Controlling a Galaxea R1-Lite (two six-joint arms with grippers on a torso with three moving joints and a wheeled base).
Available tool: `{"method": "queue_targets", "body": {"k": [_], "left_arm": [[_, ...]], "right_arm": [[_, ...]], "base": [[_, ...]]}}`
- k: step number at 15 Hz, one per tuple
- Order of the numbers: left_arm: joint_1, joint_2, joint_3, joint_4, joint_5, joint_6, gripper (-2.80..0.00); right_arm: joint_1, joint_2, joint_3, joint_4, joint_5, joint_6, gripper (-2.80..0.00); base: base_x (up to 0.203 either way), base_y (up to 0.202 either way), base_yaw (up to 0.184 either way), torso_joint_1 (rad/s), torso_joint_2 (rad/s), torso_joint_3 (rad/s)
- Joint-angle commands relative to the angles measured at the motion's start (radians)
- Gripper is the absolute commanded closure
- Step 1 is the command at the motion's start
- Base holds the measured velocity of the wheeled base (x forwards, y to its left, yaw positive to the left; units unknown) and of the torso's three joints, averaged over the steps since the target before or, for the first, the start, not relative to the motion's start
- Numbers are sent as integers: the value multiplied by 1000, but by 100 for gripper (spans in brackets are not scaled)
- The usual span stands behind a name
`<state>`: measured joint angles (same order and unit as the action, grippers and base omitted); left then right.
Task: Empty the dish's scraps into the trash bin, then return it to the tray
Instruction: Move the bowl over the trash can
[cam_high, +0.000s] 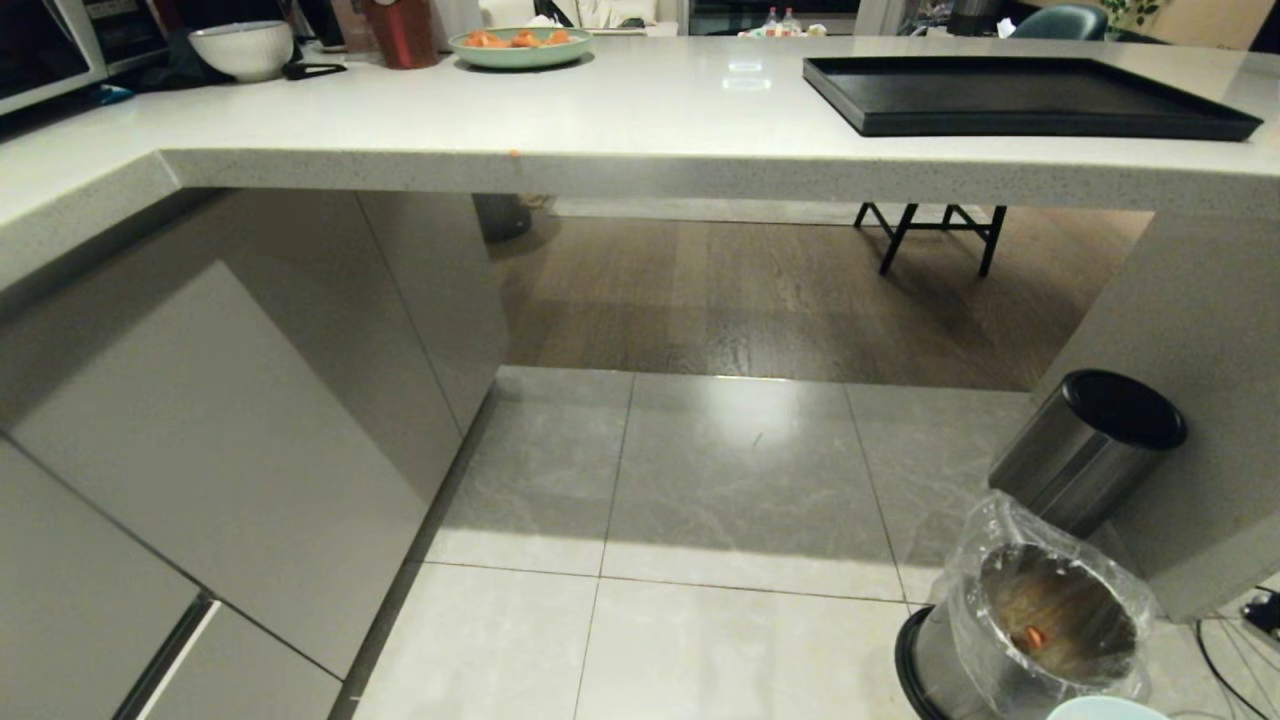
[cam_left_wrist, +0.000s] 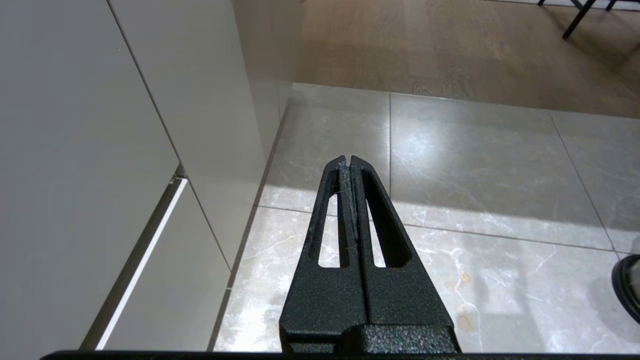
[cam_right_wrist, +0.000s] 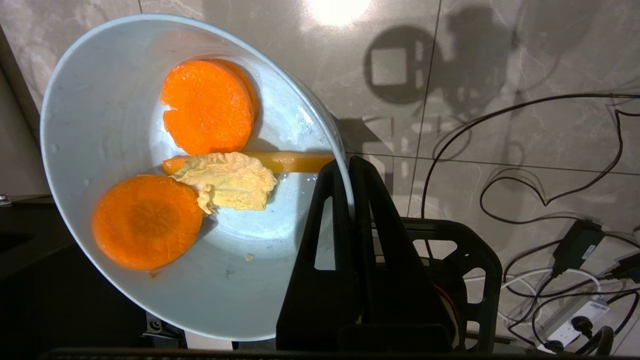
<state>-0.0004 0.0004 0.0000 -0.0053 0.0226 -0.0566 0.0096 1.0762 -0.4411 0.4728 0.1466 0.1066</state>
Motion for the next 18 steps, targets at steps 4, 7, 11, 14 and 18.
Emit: {"method": "queue_targets", "body": {"k": [4, 7, 11, 14, 18], "left_arm": [[0, 1, 0, -1, 0, 0, 0], [0, 0, 0, -1, 0, 0, 0], [0, 0, 0, -1, 0, -1, 0], [0, 1, 0, -1, 0, 0, 0], [0, 0, 0, -1, 0, 0, 0]], "right_arm": [[-8, 2, -10, -3, 1, 4, 0], [-26, 5, -16, -4, 2, 5, 0], [-30, 7, -15, -3, 2, 4, 0], [-30, 7, -15, -3, 2, 4, 0], [-30, 7, -13, -2, 2, 10, 0]], "base": [[0, 0, 0, 0, 0, 0], [0, 0, 0, 0, 0, 0], [0, 0, 0, 0, 0, 0], [0, 0, 0, 0, 0, 0], [0, 0, 0, 0, 0, 0]]}}
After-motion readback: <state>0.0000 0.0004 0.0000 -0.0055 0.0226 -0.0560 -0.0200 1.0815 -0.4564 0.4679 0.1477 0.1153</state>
